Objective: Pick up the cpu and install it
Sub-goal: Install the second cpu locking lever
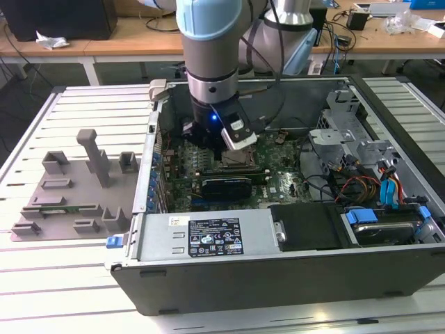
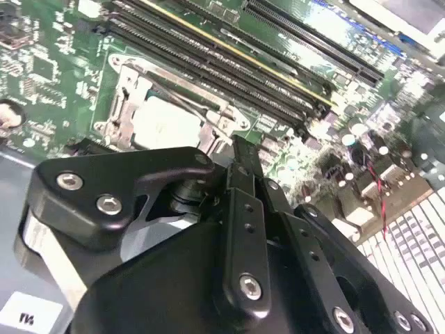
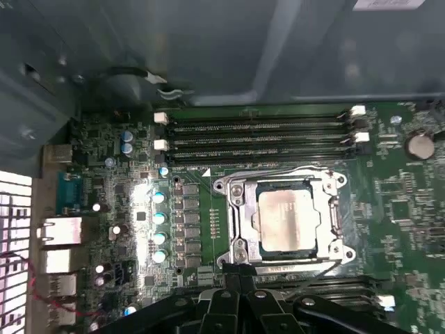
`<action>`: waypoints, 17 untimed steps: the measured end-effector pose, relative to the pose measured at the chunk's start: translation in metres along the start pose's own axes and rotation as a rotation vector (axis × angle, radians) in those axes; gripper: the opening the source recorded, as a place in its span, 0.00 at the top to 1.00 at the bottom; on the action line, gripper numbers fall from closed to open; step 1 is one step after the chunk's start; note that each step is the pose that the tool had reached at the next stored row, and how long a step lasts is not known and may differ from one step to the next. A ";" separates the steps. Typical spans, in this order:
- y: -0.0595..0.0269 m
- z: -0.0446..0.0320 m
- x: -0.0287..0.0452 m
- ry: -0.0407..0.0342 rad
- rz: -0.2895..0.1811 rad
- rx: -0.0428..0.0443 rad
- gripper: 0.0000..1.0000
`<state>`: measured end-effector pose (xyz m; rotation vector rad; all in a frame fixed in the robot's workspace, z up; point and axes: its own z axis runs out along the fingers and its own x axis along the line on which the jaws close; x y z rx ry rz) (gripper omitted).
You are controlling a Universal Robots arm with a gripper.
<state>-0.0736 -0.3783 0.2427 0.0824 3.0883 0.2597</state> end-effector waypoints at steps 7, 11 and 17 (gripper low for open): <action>0.0030 -0.0156 -0.0062 0.0020 0.000 0.0011 0.89; 0.0029 -0.0151 -0.0210 0.0137 0.002 0.0026 0.89; -0.0129 -0.0058 -0.0230 0.0267 0.004 0.0032 0.89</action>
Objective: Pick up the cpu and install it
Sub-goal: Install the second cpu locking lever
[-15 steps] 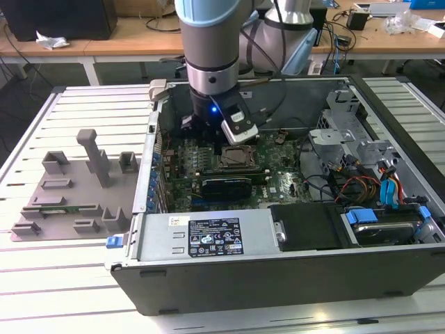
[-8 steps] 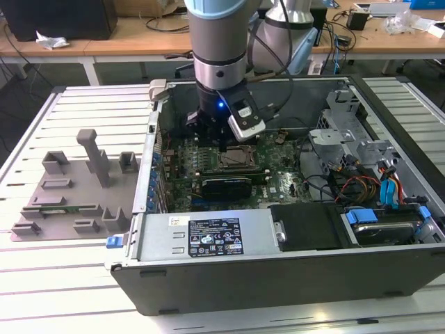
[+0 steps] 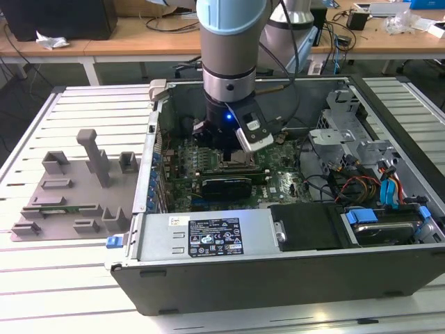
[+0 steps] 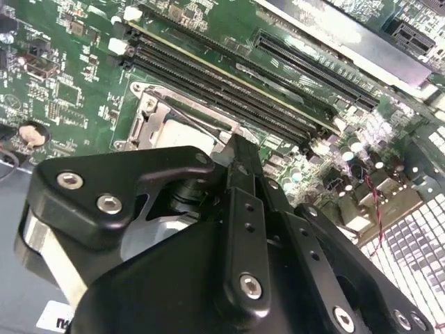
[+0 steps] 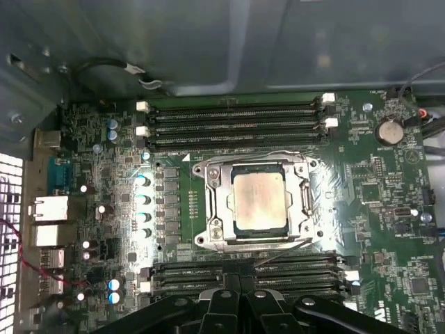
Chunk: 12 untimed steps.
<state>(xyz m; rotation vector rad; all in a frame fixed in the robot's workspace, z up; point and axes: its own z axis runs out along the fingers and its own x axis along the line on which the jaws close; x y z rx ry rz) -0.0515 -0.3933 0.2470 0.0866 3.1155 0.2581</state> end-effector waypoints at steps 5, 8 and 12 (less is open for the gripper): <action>-0.0020 0.0099 0.0011 0.0026 0.000 -0.0014 0.89; -0.0033 0.0135 0.0041 0.0029 0.001 -0.0062 0.89; -0.0044 0.0170 0.0080 0.0034 0.001 -0.0150 0.89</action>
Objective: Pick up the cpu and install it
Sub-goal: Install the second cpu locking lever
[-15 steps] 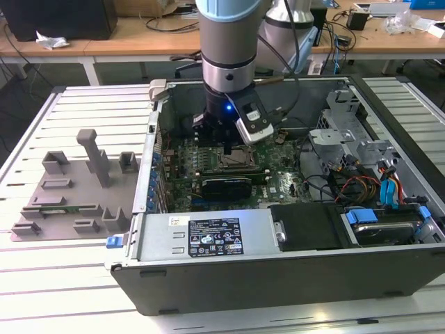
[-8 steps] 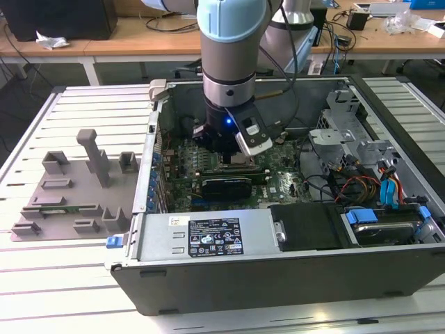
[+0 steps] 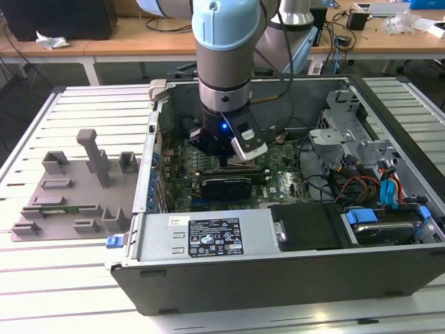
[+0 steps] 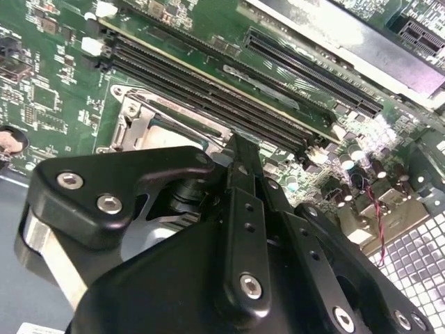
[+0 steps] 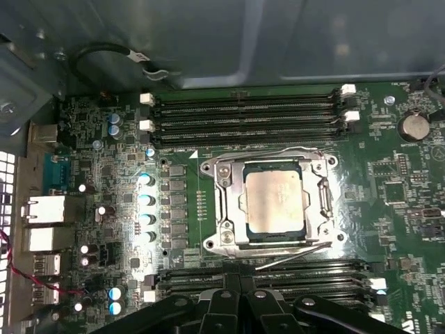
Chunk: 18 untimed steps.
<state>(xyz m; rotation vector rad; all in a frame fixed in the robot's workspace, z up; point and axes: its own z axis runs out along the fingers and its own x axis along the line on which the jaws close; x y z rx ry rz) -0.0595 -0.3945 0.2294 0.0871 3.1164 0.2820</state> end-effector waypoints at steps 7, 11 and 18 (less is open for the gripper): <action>-0.0020 0.0070 0.0058 0.0017 0.001 -0.0309 0.89; -0.0039 0.0135 0.0064 0.0021 0.001 -0.0370 0.89; -0.0086 0.0226 0.0062 0.0035 0.001 -0.0661 0.89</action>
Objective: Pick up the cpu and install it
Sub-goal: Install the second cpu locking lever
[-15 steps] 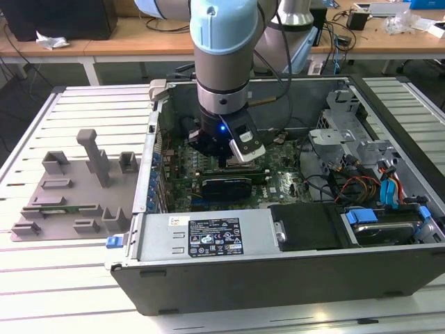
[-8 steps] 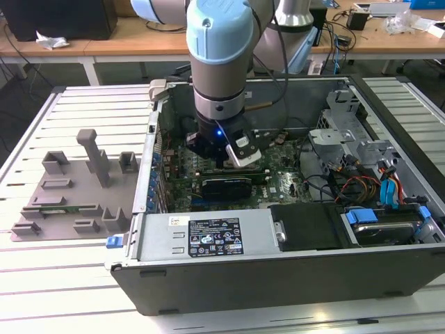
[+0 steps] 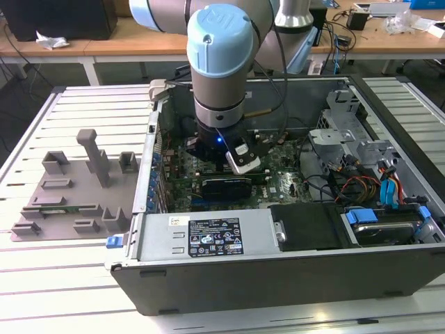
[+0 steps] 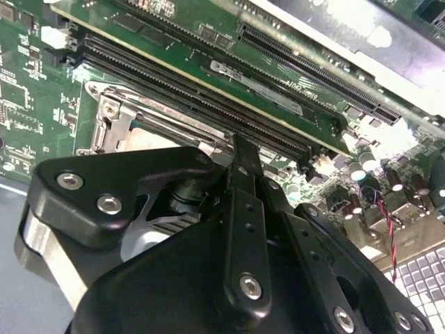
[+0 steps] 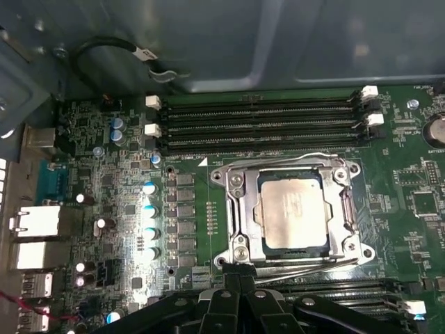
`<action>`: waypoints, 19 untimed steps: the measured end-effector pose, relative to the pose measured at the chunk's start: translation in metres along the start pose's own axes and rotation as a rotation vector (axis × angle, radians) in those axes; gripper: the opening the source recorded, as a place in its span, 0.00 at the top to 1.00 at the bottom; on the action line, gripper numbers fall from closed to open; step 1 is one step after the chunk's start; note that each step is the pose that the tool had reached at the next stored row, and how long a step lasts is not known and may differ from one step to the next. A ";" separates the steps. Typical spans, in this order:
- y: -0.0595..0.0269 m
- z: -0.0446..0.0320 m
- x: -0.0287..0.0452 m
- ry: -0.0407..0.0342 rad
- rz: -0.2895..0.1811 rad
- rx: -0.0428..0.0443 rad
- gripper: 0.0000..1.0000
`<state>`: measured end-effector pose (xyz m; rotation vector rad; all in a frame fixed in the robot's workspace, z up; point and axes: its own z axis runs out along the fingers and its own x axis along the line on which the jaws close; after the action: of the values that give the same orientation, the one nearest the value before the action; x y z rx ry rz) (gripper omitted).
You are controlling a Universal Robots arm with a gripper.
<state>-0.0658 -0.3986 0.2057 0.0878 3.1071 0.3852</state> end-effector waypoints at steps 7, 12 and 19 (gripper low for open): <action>-0.0099 -0.0013 -0.0006 0.0030 0.001 -0.0564 0.89; -0.0129 0.0042 -0.0006 0.0044 0.001 -0.0817 0.89; -0.0081 0.0100 0.0001 0.0050 0.001 -0.0835 0.89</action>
<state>-0.0661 -0.4039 0.1939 0.0884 3.0910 0.5153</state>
